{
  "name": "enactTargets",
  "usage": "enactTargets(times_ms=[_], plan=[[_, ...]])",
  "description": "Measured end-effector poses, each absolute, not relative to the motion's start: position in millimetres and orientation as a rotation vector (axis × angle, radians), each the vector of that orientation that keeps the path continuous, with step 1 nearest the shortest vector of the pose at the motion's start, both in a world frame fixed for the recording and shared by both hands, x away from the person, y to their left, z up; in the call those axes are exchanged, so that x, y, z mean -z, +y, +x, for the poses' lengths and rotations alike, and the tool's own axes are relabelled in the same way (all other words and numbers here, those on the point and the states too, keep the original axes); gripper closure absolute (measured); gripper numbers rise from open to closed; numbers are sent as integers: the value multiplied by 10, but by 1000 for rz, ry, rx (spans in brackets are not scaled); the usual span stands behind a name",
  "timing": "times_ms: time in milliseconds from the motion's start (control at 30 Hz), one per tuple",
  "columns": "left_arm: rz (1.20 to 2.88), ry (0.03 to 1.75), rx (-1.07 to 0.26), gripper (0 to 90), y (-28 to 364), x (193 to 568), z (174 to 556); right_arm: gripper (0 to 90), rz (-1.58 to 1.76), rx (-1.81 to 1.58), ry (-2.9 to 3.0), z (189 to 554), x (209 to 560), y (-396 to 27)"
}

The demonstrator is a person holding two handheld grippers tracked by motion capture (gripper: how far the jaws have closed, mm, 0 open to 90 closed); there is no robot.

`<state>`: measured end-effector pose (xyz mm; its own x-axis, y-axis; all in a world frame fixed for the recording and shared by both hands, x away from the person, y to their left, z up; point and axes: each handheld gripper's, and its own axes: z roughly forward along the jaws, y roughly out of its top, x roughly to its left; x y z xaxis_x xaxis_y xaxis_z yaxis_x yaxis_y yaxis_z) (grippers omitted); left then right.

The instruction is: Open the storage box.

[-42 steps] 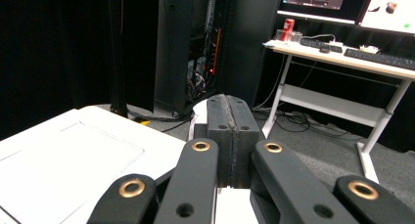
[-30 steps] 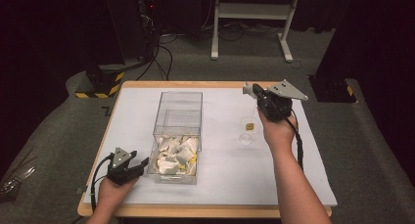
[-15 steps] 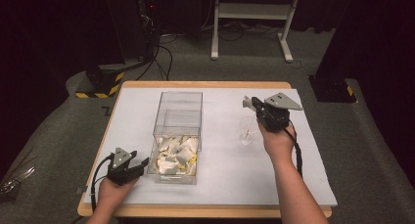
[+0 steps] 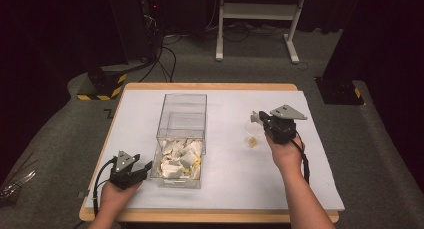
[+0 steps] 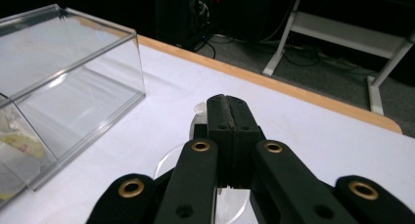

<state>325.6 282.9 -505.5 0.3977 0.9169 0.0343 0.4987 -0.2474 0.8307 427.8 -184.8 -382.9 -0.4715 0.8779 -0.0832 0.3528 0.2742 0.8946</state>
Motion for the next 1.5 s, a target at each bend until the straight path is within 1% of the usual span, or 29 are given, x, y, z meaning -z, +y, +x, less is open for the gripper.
enactTargets(times_ms=[567,600,700,767,1167,1500], plan=[[1890,1216,-691,421,2829,5055,3257,893,1165,-1080,2031,4348,3977,-1840],[1890,1216,-691,421,2829,5055,3257,887,1164,-1077,2033,4361,3985,-1837],[1889,1216,-690,421,2829,5055,3257,826,1179,-1075,2038,4389,4007,-1821],[1893,1215,-689,421,2832,5053,3256,812,1186,-1071,2031,4394,4012,-1811],[1894,1213,-690,421,2830,5054,3257,798,1169,-1090,2018,4308,3964,-1815],[1903,1213,-694,423,2828,5052,3257,741,1164,-1107,2014,4197,4018,-1839]])
